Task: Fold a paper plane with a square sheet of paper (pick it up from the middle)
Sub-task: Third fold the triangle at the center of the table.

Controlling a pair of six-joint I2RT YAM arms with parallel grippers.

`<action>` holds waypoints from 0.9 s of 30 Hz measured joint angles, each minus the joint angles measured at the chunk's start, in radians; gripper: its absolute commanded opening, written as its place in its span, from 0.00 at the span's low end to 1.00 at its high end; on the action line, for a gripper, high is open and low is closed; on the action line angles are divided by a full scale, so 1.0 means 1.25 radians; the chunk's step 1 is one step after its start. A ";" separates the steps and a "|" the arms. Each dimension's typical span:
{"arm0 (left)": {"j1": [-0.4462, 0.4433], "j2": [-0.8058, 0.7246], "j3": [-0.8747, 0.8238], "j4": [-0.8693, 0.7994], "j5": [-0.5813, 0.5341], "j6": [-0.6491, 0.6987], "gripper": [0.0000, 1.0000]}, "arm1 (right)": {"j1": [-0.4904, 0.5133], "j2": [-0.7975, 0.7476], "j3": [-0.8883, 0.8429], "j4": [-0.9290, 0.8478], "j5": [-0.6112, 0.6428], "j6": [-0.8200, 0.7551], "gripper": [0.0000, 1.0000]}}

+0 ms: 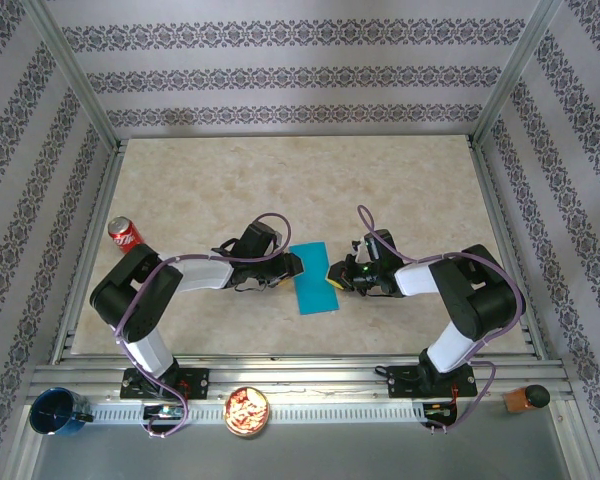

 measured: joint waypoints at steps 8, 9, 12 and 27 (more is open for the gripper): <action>0.000 0.016 -0.019 0.047 0.007 -0.029 0.44 | 0.000 0.000 0.000 -0.001 0.000 0.000 0.10; 0.000 0.017 -0.019 0.049 0.009 -0.031 0.44 | 0.000 0.000 0.001 -0.001 0.000 0.000 0.10; 0.000 0.020 -0.019 0.051 0.012 -0.036 0.44 | 0.000 0.000 0.002 -0.005 0.000 0.000 0.10; 0.000 0.024 -0.019 0.053 0.026 -0.039 0.40 | 0.000 0.002 0.009 -0.018 0.000 0.000 0.10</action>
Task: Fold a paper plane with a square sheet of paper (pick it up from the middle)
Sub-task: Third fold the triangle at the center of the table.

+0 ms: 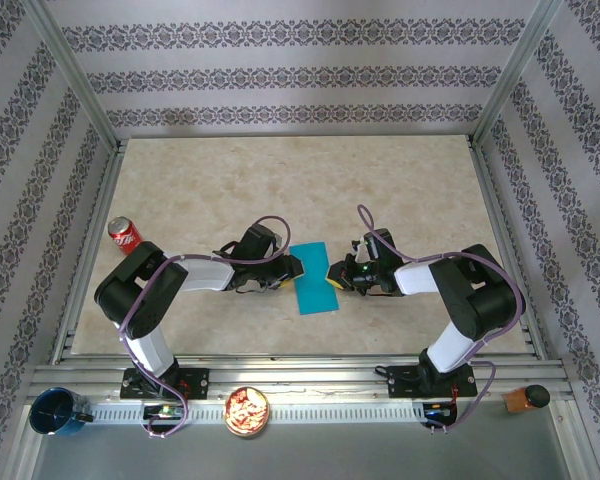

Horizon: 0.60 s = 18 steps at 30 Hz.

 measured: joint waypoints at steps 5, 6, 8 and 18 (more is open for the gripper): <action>0.000 0.001 0.000 0.007 0.008 -0.004 0.38 | 0.000 0.000 0.001 -0.001 0.000 0.000 0.10; 0.000 0.001 0.000 0.009 0.009 -0.005 0.37 | 0.000 0.000 0.001 -0.001 0.000 0.000 0.10; 0.000 0.001 -0.004 0.023 0.010 -0.009 0.36 | 0.000 0.001 0.001 -0.001 0.000 0.000 0.10; 0.000 0.001 -0.024 0.051 0.010 -0.023 0.29 | 0.000 0.001 0.001 -0.001 0.000 0.000 0.10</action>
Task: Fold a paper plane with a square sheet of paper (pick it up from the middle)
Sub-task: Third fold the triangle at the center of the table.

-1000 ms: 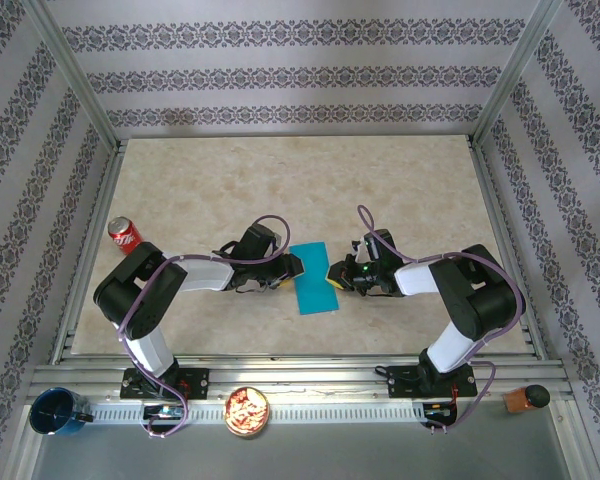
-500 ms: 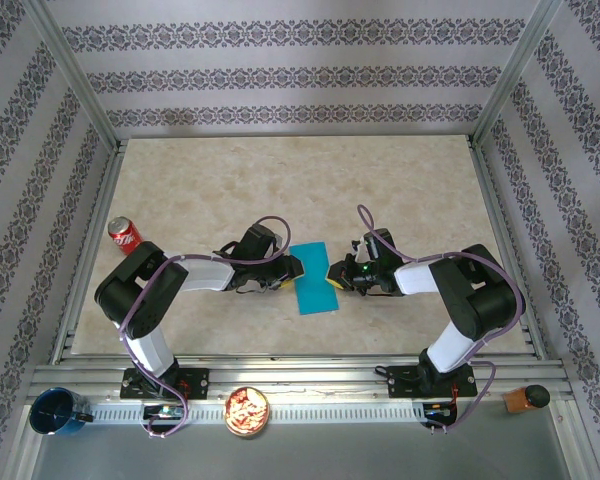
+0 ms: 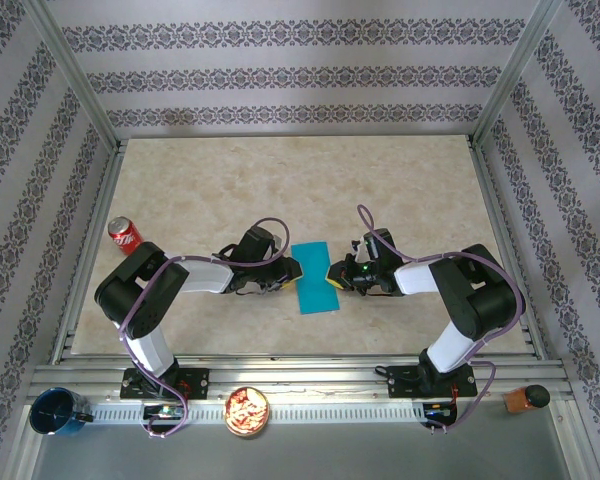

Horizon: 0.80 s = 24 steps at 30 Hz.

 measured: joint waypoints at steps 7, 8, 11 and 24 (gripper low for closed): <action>0.000 0.000 -0.006 0.037 0.000 -0.010 0.25 | 0.000 0.000 0.000 0.000 0.000 0.000 0.10; 0.000 0.000 -0.007 0.042 0.000 -0.013 0.23 | 0.000 0.000 0.000 0.000 0.000 0.000 0.10; 0.000 0.000 -0.009 0.048 0.000 -0.020 0.20 | 0.000 0.000 0.000 0.000 0.000 0.000 0.10; 0.005 -0.037 -0.035 0.047 -0.002 -0.024 0.03 | 0.053 -0.103 0.017 -0.127 0.077 -0.102 0.25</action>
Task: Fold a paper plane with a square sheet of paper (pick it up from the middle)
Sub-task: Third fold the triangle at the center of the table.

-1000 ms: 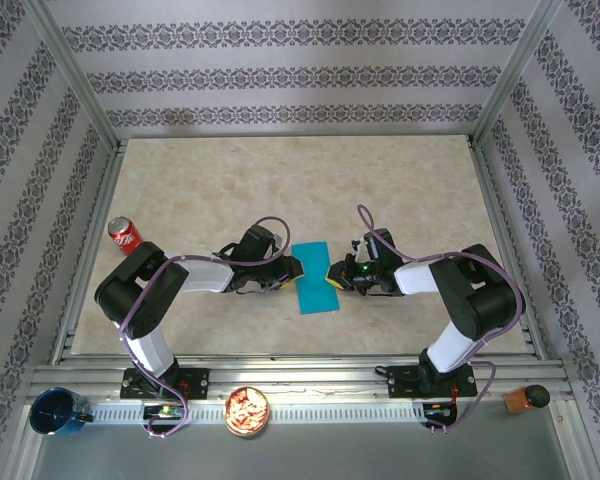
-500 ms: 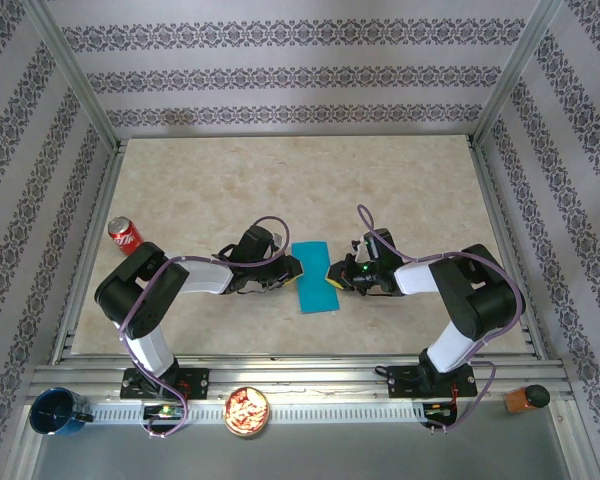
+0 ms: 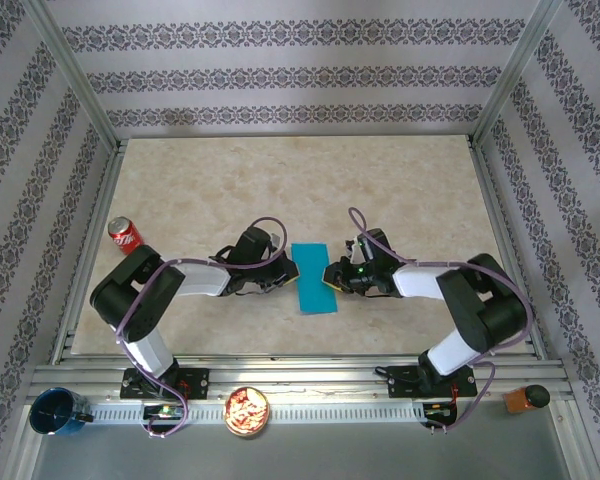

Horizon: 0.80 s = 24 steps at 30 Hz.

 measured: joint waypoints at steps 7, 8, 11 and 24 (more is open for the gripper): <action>0.026 -0.064 -0.015 -0.001 0.006 -0.006 0.03 | 0.118 -0.261 -0.019 -0.072 0.172 -0.207 0.34; 0.026 -0.068 -0.015 -0.001 0.006 -0.010 0.03 | 0.160 -0.296 -0.032 -0.063 0.207 -0.246 0.37; 0.026 -0.070 -0.018 0.000 0.006 -0.022 0.03 | 0.292 -0.377 -0.092 -0.008 0.303 -0.380 0.45; 0.026 -0.063 -0.039 0.020 0.022 -0.067 0.03 | 0.580 -0.273 -0.135 0.136 0.617 -0.767 0.54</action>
